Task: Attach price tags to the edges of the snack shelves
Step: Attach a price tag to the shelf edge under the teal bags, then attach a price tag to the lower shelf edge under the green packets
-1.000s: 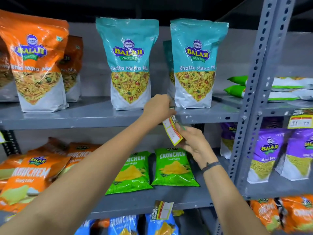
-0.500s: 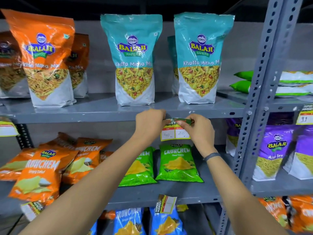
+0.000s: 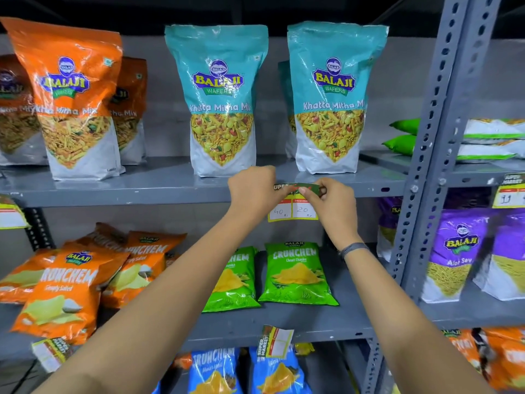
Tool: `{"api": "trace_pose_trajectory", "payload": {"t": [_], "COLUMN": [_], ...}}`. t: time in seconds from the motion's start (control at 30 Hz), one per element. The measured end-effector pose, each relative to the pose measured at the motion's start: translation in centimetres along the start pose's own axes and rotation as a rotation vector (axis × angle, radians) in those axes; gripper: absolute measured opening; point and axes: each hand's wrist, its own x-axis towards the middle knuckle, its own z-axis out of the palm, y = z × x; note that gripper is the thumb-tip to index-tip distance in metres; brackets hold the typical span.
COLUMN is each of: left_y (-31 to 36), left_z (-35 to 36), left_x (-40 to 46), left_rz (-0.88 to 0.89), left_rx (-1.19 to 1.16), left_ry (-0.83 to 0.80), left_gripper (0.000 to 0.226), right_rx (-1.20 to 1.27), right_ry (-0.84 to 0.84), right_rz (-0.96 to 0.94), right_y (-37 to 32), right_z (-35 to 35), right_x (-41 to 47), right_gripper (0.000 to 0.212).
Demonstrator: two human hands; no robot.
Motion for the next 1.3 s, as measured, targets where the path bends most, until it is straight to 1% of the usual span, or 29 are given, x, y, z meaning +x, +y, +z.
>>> {"api": "trace_pose_trajectory", "payload": {"t": [0.1, 0.27, 0.33, 0.4, 0.43, 0.5, 0.53, 0.63, 0.7, 0.73, 0.77, 0.8, 0.87, 0.93, 0.97, 1.03, 1.1, 1.17, 1.2, 1.3], "left_y": [0.3, 0.2, -0.5, -1.6, -2.2, -3.3, -3.8, -5.8, -7.1, -7.5, -7.8, -7.9, -8.1, -8.1, -8.2, -8.1, -7.8, -7.8, -7.9, -8.3], "left_z": [0.3, 0.7, 1.5, 3.0, 4.2, 7.0, 8.6, 13.8, 17.1, 18.4, 19.5, 20.4, 22.0, 22.9, 23.4, 23.9, 23.9, 24.1, 24.1, 23.7], "left_x": [0.2, -1.5, -3.5, -6.5, -8.3, -12.5, -14.7, -21.2, -24.9, -26.3, -27.3, -28.0, -28.7, -28.6, -28.6, -28.4, -28.0, -27.7, -27.7, -27.7], "left_rz": [-0.047, -0.090, -0.180, -0.316, -0.371, -0.466, -0.516, -0.657, -0.721, -0.754, -0.792, -0.830, -0.868, -0.858, -0.841, -0.813, -0.777, -0.736, -0.721, -0.666], "left_rx": [0.009, -0.004, -0.113, -0.263, -0.305, -0.323, -0.327, -0.349, -0.388, -0.437, -0.488, -0.531, -0.575, -0.615, -0.650, -0.717, -0.735, -0.726, -0.735, -0.748], "left_ry": [0.004, 0.064, 0.109, 0.148, 0.142, 0.043, -0.057, -0.466, -0.734, -0.830, -0.883, -0.901, -0.906, -0.940, -0.936, -0.906, -0.888, -0.877, -0.874, -0.884], "left_gripper": [0.053, 0.053, 0.052, 0.051, 0.049, 0.045, 0.044, 0.044, 0.040, 0.036, 0.032, 0.032, 0.034, 0.016, 0.014, 0.013, 0.016, 0.025, 0.029, 0.028], "right_rx": [0.050, 0.139, 0.176, 0.208, 0.218, 0.210, 0.190, 0.088, 0.012, -0.020, -0.051, -0.082, -0.135, -0.186, -0.215, -0.266, -0.311, -0.342, -0.356, -0.335], "right_ry": [0.035, 0.161, 0.217, 0.235, 0.219, 0.133, 0.063, -0.198, -0.383, -0.471, -0.551, -0.614, -0.688, -0.726, -0.745, -0.764, -0.752, -0.725, -0.728, -0.776], "right_rz": [-0.005, 0.037, 0.056, 0.084, 0.097, 0.118, 0.129, 0.150, 0.158, 0.171, 0.182, 0.179, 0.152, 0.134, 0.131, 0.121, 0.119, 0.127, 0.138, 0.204], "right_y": [0.2, 0.9, 1.7, 2.7, 3.4, 4.9, 5.7, 8.4, 9.9, 10.6, 11.2, 11.7, 12.5, 13.0, 13.2, 13.4, 13.4, 13.6, 13.7, 14.0], "right_z": [0.2, 0.4, 0.7, 1.3, 1.8, 3.2, 4.1, 7.0, 8.6, 9.4, 10.0, 10.6, 11.7, 12.7, 13.2, 14.1, 15.0, 15.8, 16.1, 16.6], "right_x": [-0.1, -2.1, -3.8, -5.9, -7.0, -9.5, -10.8, -14.7, -17.1, -18.1, -19.0, -19.7, -20.7, -21.1, -21.2, -21.1, -20.8, -20.4, -20.2, -19.5], "right_gripper": [0.029, 0.046, 0.050, 0.047, 0.044, 0.035, 0.029, 0.015, 0.013, 0.014, 0.017, 0.021, 0.027, 0.029, 0.029, 0.026, 0.023, 0.020, 0.020, 0.020]}}
